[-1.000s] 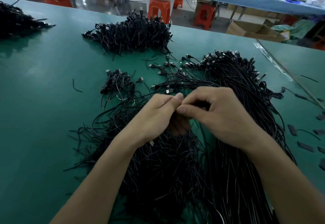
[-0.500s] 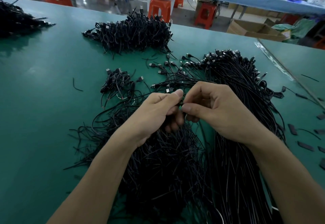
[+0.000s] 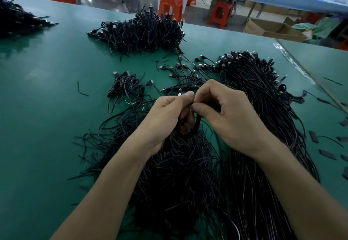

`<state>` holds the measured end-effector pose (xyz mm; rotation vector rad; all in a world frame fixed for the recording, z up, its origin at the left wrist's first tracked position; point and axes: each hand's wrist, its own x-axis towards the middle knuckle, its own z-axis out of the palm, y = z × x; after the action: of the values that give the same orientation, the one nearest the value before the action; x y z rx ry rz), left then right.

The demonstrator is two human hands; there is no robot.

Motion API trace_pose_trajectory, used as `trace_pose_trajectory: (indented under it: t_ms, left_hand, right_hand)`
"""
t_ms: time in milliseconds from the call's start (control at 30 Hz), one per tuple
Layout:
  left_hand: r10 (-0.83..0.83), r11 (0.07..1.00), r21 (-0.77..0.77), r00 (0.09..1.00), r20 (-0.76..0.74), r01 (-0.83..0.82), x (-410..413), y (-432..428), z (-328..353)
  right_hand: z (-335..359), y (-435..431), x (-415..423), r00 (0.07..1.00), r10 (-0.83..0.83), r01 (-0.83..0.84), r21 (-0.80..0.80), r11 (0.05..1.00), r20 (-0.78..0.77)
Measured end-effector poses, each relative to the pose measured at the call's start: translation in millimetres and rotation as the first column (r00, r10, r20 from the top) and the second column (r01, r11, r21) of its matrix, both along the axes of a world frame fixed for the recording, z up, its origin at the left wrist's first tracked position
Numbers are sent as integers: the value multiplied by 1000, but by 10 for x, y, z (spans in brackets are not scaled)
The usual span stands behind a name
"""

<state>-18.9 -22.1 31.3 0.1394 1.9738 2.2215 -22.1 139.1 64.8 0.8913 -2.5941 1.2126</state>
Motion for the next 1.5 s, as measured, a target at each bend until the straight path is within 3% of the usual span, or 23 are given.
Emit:
trace_pose_trajectory:
  t_ms: [100, 200, 433, 600, 700, 800, 867, 933, 1133, 1500]
  left_hand:
    - [19, 997, 68, 997, 70, -23, -12, 9, -14]
    - [-90, 972, 231, 978, 187, 45, 22, 32, 16]
    - [-333, 916, 300, 922, 196, 267, 66, -5, 15]
    - [-227, 958, 208, 964, 140, 196, 14, -23, -37]
    - [-34, 998, 46, 994, 105, 30, 0, -31, -41]
    - [161, 987, -8, 986, 44, -161, -52, -122, -27]
    - [232, 973, -10, 973, -6, -232, -87, -199, -24]
    - [273, 961, -33, 961, -43, -274, -111, -225, -38]
    - [328, 929, -105, 921, -210, -354, -130, -152, -133]
    - [357, 921, -96, 917, -181, -377, -165, -147, -205]
  right_hand:
    - [-13, -61, 36, 995, -24, 21, -35, 999, -101]
    - [-39, -121, 55, 987, -28, 15, -83, 996, -158]
    - [-52, -175, 27, 968, -92, 65, -119, 991, -233]
    - [-55, -173, -1, 981, -82, 52, -165, 985, -176]
    - [-71, -112, -32, 987, -123, 108, -149, 983, -101]
    - [-147, 57, -49, 958, -213, 196, 101, 975, 191]
    - [-239, 136, -22, 923, -266, 149, 379, 913, 278]
    - [-327, 142, 37, 908, -275, 91, 491, 867, 317]
    - [-428, -17, 169, 884, -316, 92, 536, 839, 344]
    - [-393, -76, 167, 809, -382, 146, 476, 867, 447]
